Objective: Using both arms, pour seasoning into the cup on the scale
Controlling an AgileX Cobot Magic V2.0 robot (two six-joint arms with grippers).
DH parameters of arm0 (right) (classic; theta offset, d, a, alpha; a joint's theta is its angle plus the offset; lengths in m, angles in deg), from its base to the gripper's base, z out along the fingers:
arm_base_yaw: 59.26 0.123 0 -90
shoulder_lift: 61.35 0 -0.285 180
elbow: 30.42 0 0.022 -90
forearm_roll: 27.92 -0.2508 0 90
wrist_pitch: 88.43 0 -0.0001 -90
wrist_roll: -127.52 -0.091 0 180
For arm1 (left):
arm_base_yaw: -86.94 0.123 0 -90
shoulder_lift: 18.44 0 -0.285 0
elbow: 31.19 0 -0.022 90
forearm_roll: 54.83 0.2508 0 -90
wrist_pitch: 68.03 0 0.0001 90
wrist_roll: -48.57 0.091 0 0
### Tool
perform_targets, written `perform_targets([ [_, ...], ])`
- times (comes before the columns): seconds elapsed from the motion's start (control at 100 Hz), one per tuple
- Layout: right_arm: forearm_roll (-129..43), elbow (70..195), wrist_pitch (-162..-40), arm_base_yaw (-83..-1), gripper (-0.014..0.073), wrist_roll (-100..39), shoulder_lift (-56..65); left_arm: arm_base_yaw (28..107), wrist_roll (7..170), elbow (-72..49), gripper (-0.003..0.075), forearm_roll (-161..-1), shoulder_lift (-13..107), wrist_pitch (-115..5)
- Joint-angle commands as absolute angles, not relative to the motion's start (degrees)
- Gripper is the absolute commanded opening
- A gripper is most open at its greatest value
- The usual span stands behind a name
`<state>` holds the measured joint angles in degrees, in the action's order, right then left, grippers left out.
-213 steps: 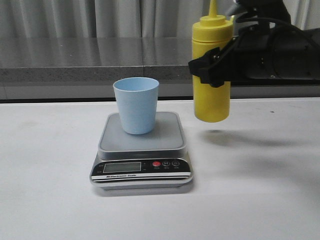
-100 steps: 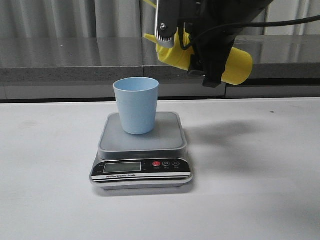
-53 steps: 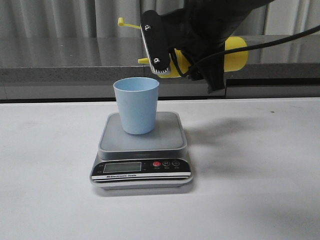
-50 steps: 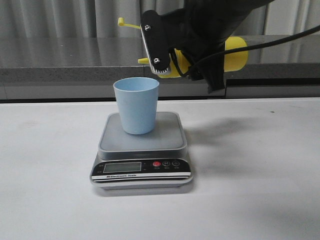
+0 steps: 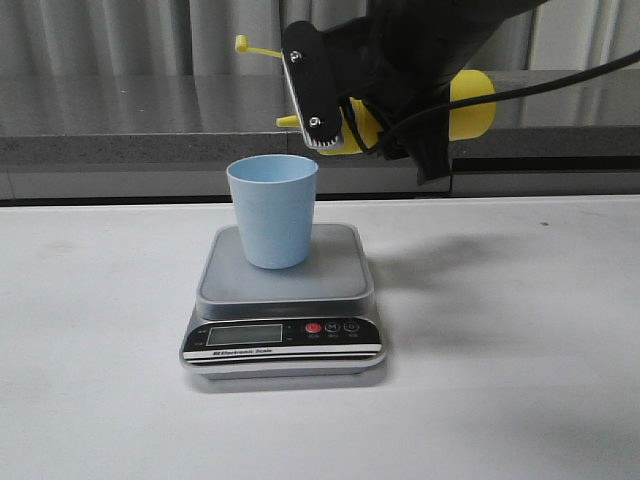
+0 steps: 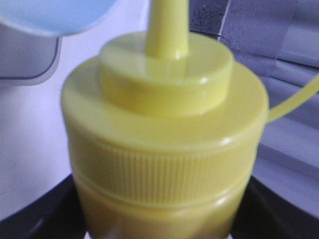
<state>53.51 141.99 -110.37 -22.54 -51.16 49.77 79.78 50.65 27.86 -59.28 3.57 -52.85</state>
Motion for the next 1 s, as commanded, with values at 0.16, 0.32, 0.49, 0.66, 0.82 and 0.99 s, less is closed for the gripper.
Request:
perform_targets([
  [0.16,55.9,144.1,-110.6,-22.5,0.0271,-55.0,47.0,79.9,50.7,26.2,-0.0020,-59.4,4.0,-56.9],
  [0.32,55.9,144.2,-110.1,-22.5,0.0271,-62.1,46.6,79.9,50.7,26.2,-0.0020,-59.4,4.0,-56.9],
  [0.49,49.9,144.7,-108.2,-23.0,0.0271,-67.5,44.7,79.9,50.7,26.2,-0.0020,-59.4,4.0,-56.9],
  [0.66,38.2,144.7,-101.7,-25.8,0.0271,-67.5,42.1,79.9,50.7,26.2,-0.0020,-59.4,4.0,-56.9],
  [0.82,26.3,144.6,-95.6,-29.3,0.0271,-67.3,40.8,79.9,50.7,26.2,-0.0020,-59.4,4.0,-56.9],
  [0.99,11.7,143.7,-88.4,-33.5,0.0271,-66.2,40.3,79.9,50.7,26.2,-0.0020,-59.4,4.0,-56.9],
])
